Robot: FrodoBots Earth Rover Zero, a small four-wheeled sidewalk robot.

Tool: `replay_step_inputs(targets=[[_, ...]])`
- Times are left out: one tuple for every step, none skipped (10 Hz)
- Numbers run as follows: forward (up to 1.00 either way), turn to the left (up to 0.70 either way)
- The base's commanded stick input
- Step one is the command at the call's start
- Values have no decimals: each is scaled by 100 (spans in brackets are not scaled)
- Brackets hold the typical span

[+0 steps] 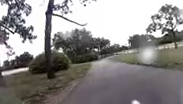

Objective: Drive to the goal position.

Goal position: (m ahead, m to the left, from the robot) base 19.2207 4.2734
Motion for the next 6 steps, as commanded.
replay_step_inputs(targets=[[85,0],[85,0],[85,0],[85,0],[85,0],[85,0]])
